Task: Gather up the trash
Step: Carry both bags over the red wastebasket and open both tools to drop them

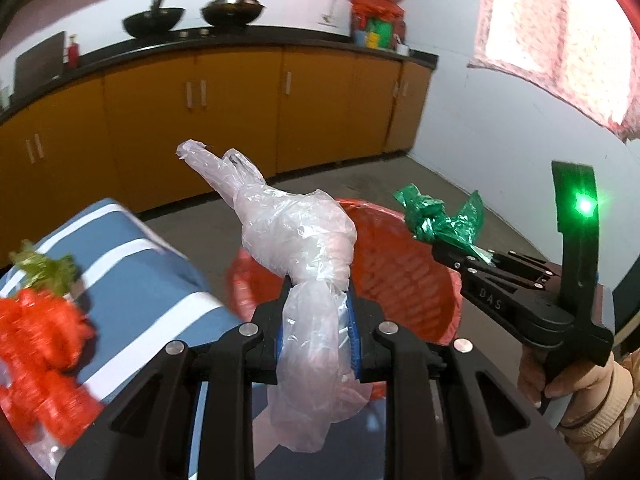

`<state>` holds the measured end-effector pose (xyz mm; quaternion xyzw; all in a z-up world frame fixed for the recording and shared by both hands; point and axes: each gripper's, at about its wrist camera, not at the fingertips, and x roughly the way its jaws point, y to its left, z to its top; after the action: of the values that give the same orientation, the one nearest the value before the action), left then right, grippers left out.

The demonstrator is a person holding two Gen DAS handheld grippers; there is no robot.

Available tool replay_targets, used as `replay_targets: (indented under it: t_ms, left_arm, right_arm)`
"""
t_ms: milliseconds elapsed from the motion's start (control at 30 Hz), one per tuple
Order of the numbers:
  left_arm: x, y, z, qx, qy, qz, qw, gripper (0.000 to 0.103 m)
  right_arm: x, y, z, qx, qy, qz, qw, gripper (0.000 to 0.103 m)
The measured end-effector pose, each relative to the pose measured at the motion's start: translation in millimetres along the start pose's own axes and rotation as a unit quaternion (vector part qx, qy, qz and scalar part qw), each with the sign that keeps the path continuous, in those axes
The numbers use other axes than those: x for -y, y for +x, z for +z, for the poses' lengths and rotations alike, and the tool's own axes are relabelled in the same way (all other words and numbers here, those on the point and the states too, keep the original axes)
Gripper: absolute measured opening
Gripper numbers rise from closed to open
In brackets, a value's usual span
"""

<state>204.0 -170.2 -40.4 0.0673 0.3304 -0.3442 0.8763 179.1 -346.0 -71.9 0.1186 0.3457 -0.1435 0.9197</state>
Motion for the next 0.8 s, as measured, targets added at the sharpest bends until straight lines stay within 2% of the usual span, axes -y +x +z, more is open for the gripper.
replay_targets:
  t_ms: [200,300,367,467,800]
  left_arm:
    - [12,23,3,-0.017,0.008,-0.019,0.9996,0.023]
    - [18,37,5,-0.029,0.007,-0.026,0.9992,0.025]
    - [20,43,6,-0.034,0.006,-0.026,0.9991,0.036]
    - [18,46,3,-0.036,0.002,-0.021,0.9992,0.045]
    - [16,41,1,-0.037,-0.011,-0.018,0.9991,0.045]
  right_arm:
    - [7,13,7,-0.002,0.004,0.007,1.000,0.015]
    - [9,17,8,0.001,0.002,0.012,1.000,0.022]
    - [13,17,8,0.003,0.002,0.014,1.000,0.028]
    - [17,17,6,0.005,0.006,0.015,1.000,0.036]
    - [24,11,0,0.003,0.010,-0.004,1.000,0.036]
